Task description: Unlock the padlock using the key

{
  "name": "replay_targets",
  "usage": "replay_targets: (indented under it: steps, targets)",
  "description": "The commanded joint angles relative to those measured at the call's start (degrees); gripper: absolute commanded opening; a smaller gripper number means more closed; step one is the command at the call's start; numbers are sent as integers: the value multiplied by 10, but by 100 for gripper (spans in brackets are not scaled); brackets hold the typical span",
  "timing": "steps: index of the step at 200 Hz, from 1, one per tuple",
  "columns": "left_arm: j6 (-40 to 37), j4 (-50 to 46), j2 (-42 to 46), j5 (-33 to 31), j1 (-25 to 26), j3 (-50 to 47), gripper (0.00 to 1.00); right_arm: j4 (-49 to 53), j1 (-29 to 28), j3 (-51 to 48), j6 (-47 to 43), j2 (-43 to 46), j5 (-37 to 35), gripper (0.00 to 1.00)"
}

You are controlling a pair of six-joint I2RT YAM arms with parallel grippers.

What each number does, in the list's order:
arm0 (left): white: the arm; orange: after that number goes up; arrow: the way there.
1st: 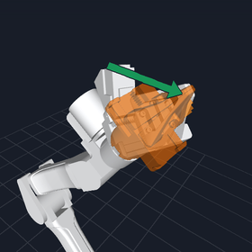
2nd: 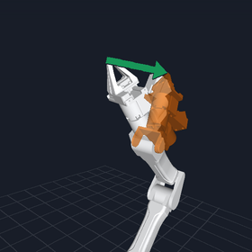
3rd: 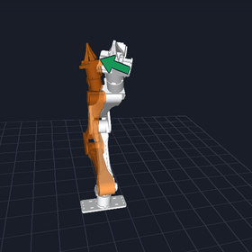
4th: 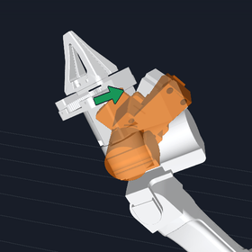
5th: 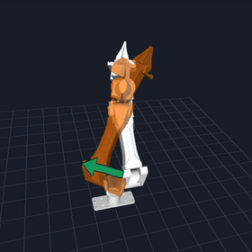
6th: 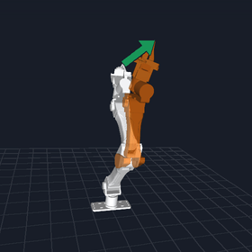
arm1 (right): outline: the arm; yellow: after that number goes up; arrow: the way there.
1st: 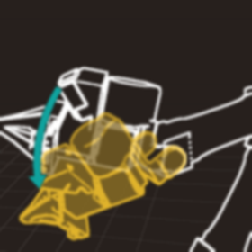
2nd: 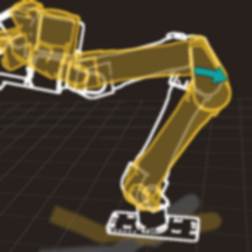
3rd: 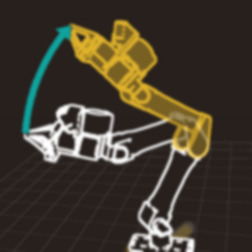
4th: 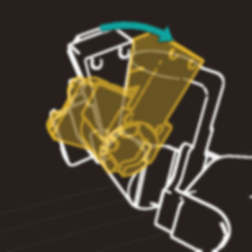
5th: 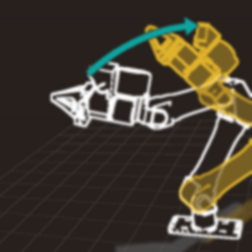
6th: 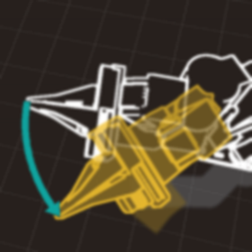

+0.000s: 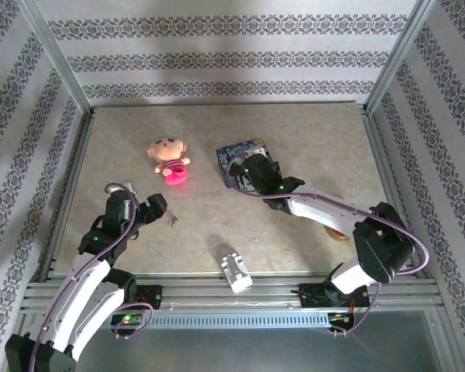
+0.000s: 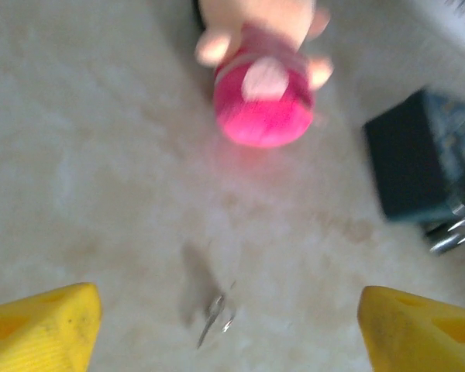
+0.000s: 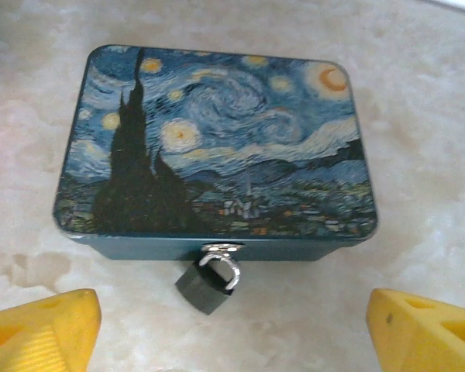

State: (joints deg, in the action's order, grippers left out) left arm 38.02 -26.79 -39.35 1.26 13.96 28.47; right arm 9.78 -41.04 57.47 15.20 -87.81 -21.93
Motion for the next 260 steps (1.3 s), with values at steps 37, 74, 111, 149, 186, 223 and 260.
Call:
replay_targets:
  steps: [37,74,111,149,186,223,260]
  targets:
    - [25,-48,-115,46,60,-3,69,110,-12,79,77,-45,80,86]
    - [17,3,-158,62,72,-22,59,120,-21,95,93,-69,104,92]
    - [12,56,-190,50,73,-42,52,131,-28,111,101,-86,110,98]
    - [0,101,-228,53,72,-44,45,134,-29,119,114,-93,104,98]
    - [-18,115,-266,46,73,-27,40,134,-29,121,116,-94,100,98]
    - [-25,131,-299,48,72,-17,33,134,-29,122,118,-94,89,98]
    - [-32,134,-325,52,73,-5,32,131,-29,123,113,-94,88,98]
